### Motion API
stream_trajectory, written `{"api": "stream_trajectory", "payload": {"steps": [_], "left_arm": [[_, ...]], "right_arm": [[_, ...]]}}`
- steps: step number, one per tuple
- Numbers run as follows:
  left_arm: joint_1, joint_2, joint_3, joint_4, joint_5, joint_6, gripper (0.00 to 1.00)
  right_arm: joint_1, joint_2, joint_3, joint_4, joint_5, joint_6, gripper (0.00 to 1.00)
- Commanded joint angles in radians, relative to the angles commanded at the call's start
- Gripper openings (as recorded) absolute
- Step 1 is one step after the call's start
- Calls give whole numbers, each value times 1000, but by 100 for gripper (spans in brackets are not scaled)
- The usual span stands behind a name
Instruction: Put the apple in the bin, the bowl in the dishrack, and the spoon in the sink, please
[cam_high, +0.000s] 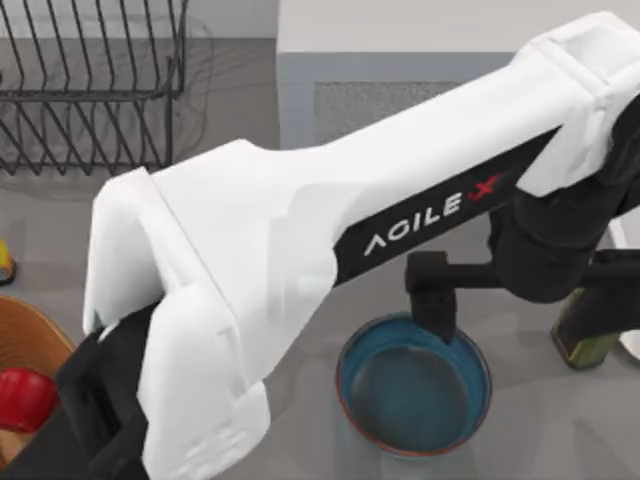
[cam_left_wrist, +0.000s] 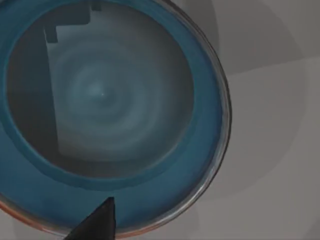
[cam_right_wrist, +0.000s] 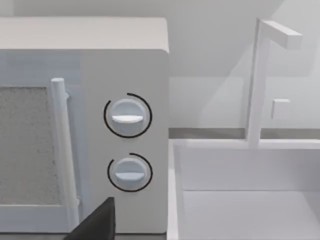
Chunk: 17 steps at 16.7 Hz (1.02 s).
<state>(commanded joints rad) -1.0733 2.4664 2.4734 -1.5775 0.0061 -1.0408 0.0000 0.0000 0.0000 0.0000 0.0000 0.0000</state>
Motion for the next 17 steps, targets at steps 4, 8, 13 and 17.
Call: {"api": "stream_trajectory", "payload": {"steps": [4,8,13,17], "left_arm": [[4,-2,-2,2,-1,1,100],[-10,-8,-66,58,0,-10,100],[-37,-28,-266,237,1,-36,100],[-21,-29,-406,371,1,-18,100]], "right_arm": [[0,0,0,0,0,0,100],[0,0,0,0,0,0,100],[0,0,0,0,0,0,100],[0,0,0,0,0,0,100]]}}
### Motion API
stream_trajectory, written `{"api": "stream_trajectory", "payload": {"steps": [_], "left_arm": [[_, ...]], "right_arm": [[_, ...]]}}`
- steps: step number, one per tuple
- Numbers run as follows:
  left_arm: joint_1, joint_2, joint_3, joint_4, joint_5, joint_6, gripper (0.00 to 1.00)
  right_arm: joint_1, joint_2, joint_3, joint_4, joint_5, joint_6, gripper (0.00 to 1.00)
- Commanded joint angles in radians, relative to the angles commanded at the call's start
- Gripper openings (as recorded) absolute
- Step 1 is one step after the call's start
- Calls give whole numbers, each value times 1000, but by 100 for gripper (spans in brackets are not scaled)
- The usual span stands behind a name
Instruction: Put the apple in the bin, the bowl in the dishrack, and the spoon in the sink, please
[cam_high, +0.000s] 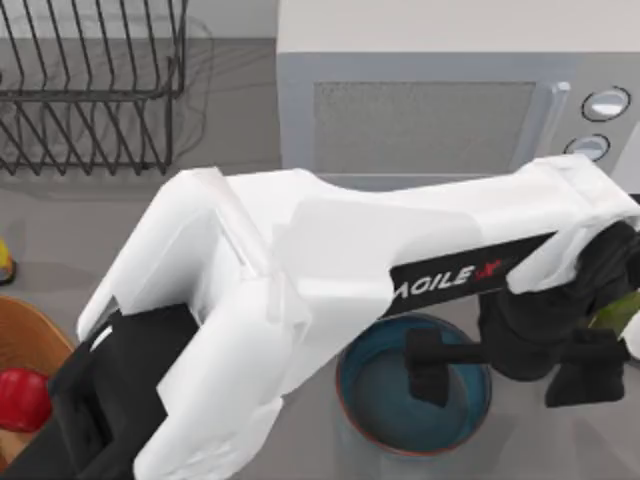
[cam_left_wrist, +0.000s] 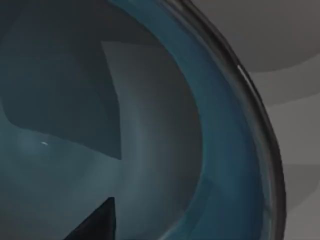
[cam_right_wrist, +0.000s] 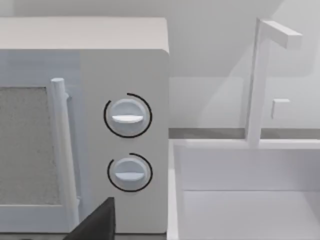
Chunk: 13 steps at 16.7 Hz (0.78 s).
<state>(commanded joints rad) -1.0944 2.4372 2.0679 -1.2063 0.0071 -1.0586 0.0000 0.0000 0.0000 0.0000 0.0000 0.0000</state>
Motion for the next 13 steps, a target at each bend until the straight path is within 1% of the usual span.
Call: {"api": "stream_trajectory", "payload": {"steps": [3,7,13], "left_arm": [[23,6,-35,46,-1,20,100],[23,6,-35,46,-1,20,100],[23,6,-35,46,-1,20,55]], "right_arm": [[0,0,0,0,0,0,100],[0,0,0,0,0,0,100],[0,0,0,0,0,0,100]]}}
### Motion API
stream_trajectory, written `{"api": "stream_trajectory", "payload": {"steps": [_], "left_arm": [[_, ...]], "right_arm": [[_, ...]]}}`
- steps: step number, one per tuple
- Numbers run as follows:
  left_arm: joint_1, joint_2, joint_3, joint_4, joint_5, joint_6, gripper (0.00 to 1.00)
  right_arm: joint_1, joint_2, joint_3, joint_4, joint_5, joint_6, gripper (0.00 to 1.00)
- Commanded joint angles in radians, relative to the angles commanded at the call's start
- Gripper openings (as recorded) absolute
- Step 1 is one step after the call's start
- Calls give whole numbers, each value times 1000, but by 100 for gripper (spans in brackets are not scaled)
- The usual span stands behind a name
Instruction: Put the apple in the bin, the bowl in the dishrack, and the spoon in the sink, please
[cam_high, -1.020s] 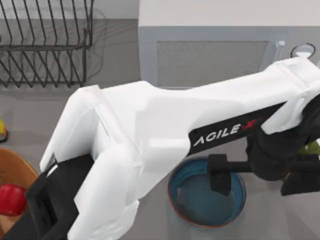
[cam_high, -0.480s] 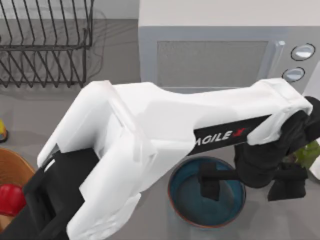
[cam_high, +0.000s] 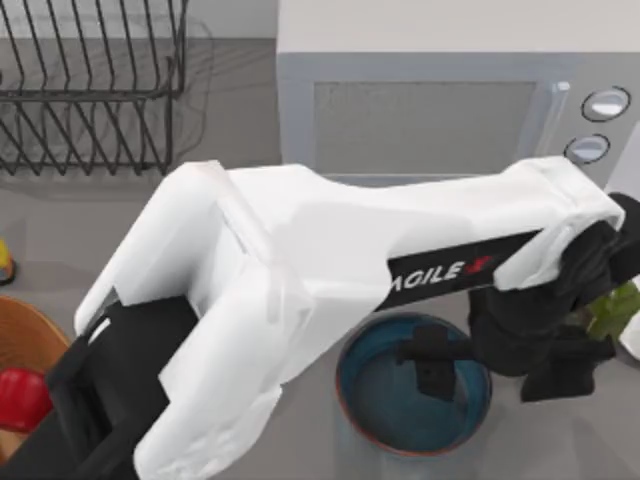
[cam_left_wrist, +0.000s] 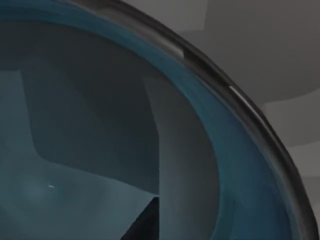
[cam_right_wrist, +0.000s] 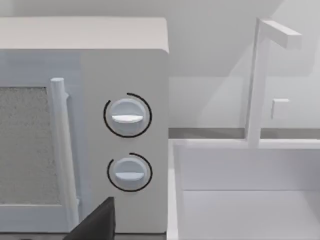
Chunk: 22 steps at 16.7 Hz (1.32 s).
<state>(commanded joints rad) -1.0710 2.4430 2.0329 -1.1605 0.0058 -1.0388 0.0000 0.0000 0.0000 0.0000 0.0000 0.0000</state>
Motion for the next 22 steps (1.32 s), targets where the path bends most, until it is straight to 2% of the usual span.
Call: {"api": "stream_trajectory", "payload": {"steps": [7,17,22], "left_arm": [[0,0,0,0,0,0,2],[-1,-4,-2,-2,-2,0,0],[63,-6,101,-155,-70,-50,0]], "right_arm": [[0,0,0,0,0,0,100],[0,0,0,0,0,0,100],[0,0,0,0,0,0,100]]}}
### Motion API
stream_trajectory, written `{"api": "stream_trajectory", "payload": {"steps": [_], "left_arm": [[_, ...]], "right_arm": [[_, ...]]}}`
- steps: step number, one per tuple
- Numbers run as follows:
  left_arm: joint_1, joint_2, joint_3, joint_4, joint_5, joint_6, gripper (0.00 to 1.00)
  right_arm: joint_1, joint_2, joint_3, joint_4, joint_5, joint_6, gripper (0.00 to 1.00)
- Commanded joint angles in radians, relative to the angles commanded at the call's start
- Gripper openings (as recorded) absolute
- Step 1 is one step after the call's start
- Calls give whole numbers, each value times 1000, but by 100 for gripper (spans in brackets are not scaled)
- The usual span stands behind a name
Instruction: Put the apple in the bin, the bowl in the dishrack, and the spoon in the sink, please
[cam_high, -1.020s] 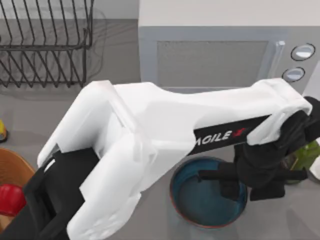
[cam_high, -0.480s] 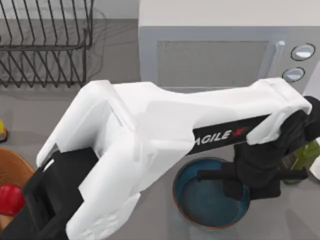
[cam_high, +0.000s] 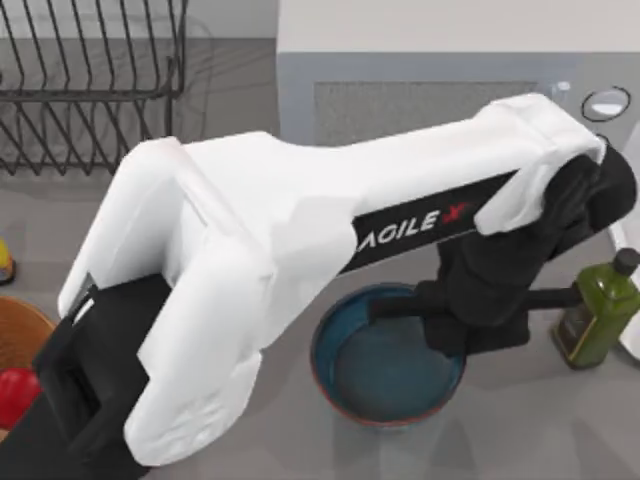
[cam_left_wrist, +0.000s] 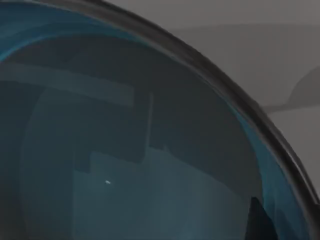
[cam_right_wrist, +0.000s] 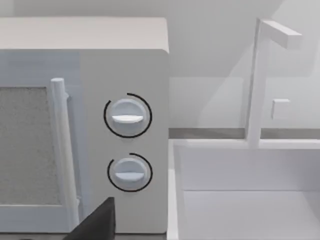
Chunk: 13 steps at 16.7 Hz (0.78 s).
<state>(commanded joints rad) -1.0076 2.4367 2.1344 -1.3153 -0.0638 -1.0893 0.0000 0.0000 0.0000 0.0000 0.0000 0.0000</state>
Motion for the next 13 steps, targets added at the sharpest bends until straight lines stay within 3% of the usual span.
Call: {"api": "stream_trajectory", "payload": {"steps": [6,13], "left_arm": [[-5,16,264,-247,14,7,0],[-68,27,340,-264,70,49,0]], "right_arm": [[0,0,0,0,0,0,100],[0,0,0,0,0,0,100]]}}
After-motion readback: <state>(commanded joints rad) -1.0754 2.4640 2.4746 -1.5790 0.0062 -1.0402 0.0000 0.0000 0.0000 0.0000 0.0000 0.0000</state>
